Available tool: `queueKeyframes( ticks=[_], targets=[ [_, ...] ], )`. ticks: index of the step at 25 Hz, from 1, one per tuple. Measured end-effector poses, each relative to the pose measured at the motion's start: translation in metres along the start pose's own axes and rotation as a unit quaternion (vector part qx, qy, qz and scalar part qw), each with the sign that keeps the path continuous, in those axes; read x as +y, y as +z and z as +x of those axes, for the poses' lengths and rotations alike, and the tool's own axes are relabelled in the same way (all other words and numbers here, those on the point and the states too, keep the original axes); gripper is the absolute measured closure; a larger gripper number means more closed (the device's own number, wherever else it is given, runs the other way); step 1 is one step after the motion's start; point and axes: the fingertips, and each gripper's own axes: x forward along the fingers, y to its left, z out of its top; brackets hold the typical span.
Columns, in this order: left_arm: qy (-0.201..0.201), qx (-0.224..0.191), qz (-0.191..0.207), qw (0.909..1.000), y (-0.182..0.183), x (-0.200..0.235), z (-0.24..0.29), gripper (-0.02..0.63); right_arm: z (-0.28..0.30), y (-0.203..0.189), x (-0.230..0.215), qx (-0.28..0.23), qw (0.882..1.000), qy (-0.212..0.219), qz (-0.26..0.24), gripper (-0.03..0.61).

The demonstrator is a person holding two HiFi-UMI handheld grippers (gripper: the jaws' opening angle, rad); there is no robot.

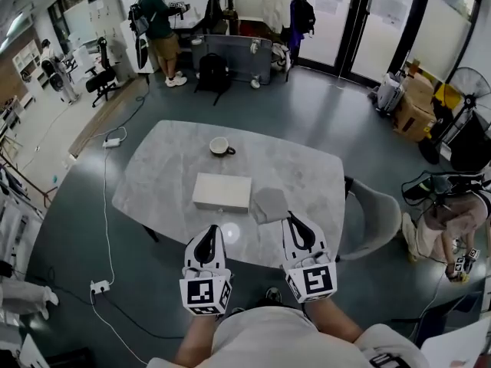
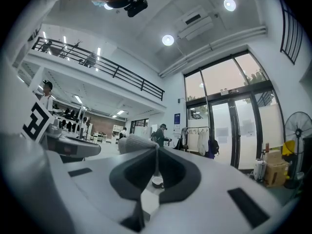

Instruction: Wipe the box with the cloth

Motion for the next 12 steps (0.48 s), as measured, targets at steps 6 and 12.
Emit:
queueKeyframes(
  ticks=[6, 12],
  targets=[
    [0.004, -0.001, 0.001, 1.0000, -0.002, 0.002, 0.001, 0.588, 0.000, -0.002, -0.007, -0.002, 1.000, -0.005, 0.002, 0.543],
    [0.003, -0.001, 0.006, 1.0000, -0.004, 0.007, -0.011, 0.588, -0.006, -0.001, 0.006, -0.007, 1.000, -0.004, -0.001, 0.543]
  ],
)
